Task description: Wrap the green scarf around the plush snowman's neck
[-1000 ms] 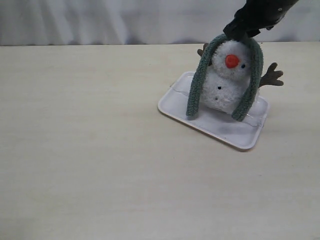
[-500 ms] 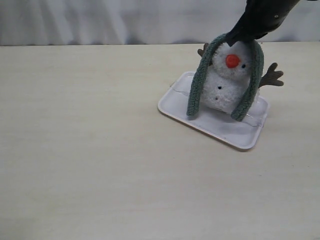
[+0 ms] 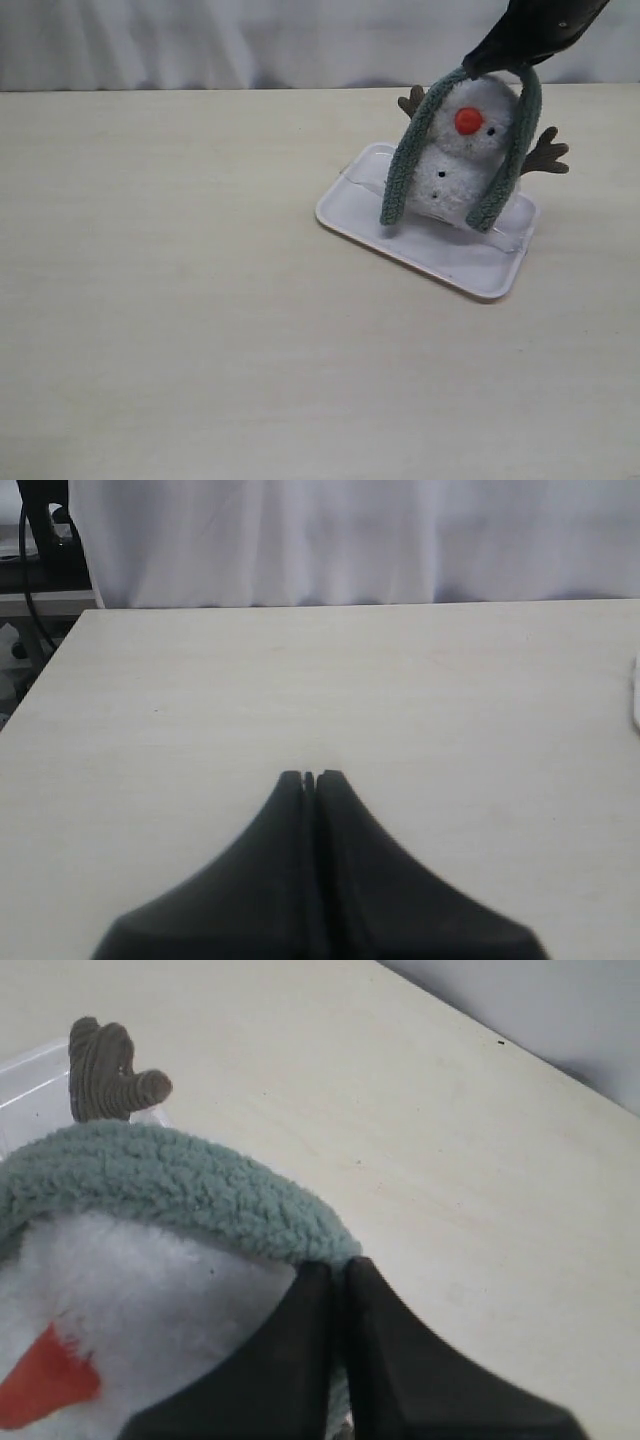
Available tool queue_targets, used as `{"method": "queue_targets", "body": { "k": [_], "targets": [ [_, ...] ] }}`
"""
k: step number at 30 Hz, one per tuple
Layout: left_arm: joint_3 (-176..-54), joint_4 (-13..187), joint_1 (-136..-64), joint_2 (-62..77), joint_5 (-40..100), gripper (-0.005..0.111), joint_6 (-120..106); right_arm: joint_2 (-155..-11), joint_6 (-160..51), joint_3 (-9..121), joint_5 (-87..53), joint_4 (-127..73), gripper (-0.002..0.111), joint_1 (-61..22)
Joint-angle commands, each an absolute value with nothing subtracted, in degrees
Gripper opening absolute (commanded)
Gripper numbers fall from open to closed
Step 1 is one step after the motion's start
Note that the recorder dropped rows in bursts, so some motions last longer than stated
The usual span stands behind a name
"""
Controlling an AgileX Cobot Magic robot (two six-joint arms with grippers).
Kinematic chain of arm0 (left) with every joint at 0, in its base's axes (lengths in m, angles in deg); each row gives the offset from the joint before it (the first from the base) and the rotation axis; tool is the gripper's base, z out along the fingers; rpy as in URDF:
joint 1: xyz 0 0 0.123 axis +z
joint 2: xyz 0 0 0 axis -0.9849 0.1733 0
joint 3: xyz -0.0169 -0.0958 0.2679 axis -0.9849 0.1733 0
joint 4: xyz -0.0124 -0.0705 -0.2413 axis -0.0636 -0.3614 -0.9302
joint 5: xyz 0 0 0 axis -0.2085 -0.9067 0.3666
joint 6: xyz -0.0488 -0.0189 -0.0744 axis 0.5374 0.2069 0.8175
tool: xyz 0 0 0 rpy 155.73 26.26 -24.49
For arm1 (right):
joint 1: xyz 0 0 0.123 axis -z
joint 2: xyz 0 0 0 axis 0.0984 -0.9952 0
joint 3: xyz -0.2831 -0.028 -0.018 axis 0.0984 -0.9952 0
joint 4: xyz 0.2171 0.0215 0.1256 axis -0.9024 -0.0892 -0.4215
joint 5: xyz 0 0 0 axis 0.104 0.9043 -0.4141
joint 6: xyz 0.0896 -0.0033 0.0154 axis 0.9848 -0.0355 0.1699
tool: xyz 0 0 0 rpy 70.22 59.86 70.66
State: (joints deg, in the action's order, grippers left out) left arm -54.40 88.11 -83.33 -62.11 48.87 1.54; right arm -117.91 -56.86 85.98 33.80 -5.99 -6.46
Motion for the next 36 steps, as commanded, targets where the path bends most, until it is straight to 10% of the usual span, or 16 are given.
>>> {"method": "queue_targets", "body": {
  "k": [1, 24, 36],
  "targets": [
    [-54.26, 88.03, -83.05, -62.26, 48.2, 0.0, 1.87, -117.85, -55.13, 85.98, 32.08, -5.28, 0.004, -6.47],
    [-54.26, 88.03, -83.05, -62.26, 48.08, 0.0, 1.87, -122.14, -51.32, 82.53, 31.02, -1.44, 0.005, -5.79],
    [-54.26, 88.03, -83.05, -62.26, 48.08, 0.0, 1.87, -115.19, -52.74, 82.77, 31.01, -8.37, 0.047, -5.79]
  ]
}}
